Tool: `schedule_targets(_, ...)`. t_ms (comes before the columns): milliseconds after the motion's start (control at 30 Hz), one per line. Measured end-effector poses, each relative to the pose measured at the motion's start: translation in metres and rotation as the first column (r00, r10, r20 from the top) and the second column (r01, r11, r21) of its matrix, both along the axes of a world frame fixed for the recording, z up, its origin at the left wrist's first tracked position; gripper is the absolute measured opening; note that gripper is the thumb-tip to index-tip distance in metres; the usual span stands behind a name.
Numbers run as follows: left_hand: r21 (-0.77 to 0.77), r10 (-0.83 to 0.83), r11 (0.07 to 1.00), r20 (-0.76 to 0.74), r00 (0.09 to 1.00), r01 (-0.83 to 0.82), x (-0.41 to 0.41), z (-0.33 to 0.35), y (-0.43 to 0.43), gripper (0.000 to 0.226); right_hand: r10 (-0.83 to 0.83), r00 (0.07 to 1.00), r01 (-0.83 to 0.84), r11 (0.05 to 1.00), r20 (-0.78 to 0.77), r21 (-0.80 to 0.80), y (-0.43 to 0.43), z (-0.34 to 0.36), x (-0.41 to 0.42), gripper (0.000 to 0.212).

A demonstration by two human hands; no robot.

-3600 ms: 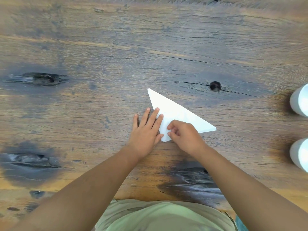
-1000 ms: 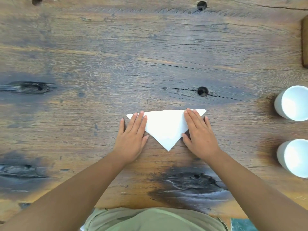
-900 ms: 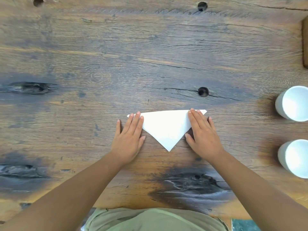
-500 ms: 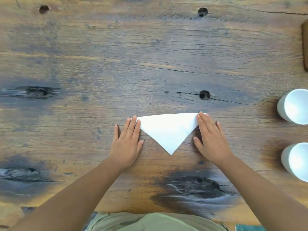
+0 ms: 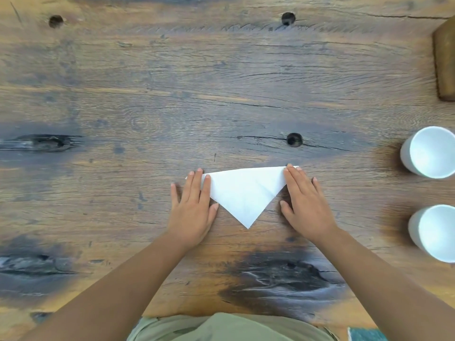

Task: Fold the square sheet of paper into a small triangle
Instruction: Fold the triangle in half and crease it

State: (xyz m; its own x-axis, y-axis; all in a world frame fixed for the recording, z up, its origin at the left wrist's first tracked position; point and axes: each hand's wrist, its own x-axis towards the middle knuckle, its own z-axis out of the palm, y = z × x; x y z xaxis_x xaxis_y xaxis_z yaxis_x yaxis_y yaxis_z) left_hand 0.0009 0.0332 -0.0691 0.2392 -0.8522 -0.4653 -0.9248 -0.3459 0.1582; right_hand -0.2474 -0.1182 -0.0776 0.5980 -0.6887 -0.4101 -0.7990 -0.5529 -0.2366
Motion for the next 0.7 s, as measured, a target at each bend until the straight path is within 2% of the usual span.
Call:
schedule_targets(167,-0.047,-0.124,0.992,-0.086,0.989,0.121,-0.031,-0.002,-0.029,0.065,-0.004,1.0,0.004,1.0,0.006,0.004,0.0,0.0,0.0,0.076)
schedule_targets(300,-0.058,-0.226,0.973,-0.093,0.97,0.222,-0.046,-0.008,-0.043,0.064,-0.006,1.0,0.006,1.0,0.003,0.009,0.0,-0.001,0.0,0.077)
schedule_targets(433,-0.027,-0.254,0.967,-0.061,0.965,0.252,-0.047,-0.015,-0.042,0.064,0.002,1.0,-0.002,1.0,0.0,0.019,-0.001,0.0,-0.001,0.076)
schedule_targets(567,-0.035,-0.256,0.966,-0.04,0.966,0.255,-0.047,-0.018,-0.039,0.065,-0.067,0.996,0.066,0.998,0.061,0.013,0.001,0.007,0.014,0.072)
schedule_targets(700,-0.034,-0.253,0.967,-0.04,0.967,0.252,-0.048,-0.018,-0.039,0.065,0.008,0.987,-0.01,1.0,0.163,0.012,0.013,0.013,0.047,0.071)
